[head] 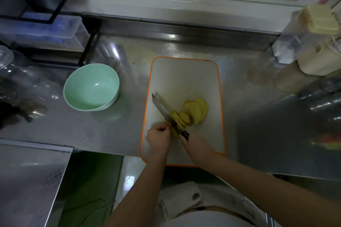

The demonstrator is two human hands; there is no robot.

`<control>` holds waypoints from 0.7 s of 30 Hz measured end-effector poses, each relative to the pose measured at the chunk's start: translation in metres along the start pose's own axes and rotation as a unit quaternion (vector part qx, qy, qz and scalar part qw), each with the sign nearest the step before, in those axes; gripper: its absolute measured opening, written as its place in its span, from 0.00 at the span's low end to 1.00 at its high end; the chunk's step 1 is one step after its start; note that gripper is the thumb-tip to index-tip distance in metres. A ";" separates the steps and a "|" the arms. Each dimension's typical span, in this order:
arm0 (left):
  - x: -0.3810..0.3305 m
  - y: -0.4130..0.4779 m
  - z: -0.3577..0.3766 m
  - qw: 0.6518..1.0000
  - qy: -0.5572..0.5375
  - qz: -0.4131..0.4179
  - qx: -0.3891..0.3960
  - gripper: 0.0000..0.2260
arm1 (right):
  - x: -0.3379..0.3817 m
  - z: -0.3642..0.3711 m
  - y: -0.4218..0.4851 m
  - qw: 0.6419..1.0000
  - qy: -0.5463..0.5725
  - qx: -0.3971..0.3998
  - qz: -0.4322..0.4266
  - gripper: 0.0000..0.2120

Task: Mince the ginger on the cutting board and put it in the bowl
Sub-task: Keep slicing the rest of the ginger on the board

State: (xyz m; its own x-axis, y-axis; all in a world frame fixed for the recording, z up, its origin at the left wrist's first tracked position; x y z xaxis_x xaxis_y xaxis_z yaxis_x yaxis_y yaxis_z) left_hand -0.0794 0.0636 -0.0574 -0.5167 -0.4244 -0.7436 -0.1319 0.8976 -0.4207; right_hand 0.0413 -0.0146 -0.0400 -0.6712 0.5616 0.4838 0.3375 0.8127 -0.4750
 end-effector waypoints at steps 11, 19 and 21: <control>0.002 -0.001 -0.001 1.000 0.011 0.002 0.006 0.08 | -0.010 -0.010 0.011 0.997 0.075 0.027 -0.011 0.16; 0.005 -0.001 0.000 1.000 -0.015 -0.003 -0.001 0.06 | -0.007 -0.032 0.011 0.998 0.044 -0.016 -0.031 0.14; 0.007 -0.001 0.000 1.000 -0.024 -0.007 0.001 0.06 | -0.007 -0.035 0.006 0.998 0.053 -0.029 -0.027 0.15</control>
State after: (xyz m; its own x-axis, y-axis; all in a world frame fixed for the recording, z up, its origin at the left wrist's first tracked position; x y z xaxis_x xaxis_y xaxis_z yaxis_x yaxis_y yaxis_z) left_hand -0.0826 0.0601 -0.0621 -0.4732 -0.4415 -0.7624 -0.1358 0.8916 -0.4320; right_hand 0.0713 -0.0081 -0.0206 -0.6167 0.5277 0.5841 0.3426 0.8480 -0.4043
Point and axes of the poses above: each hand's wrist, its own y-axis towards the middle knuckle, its own z-axis out of the palm, x = y × z, the point moved 9 cm from there along y, towards the middle knuckle, and after that the axes turned 5 degrees about -x, right-handed, at the moved point
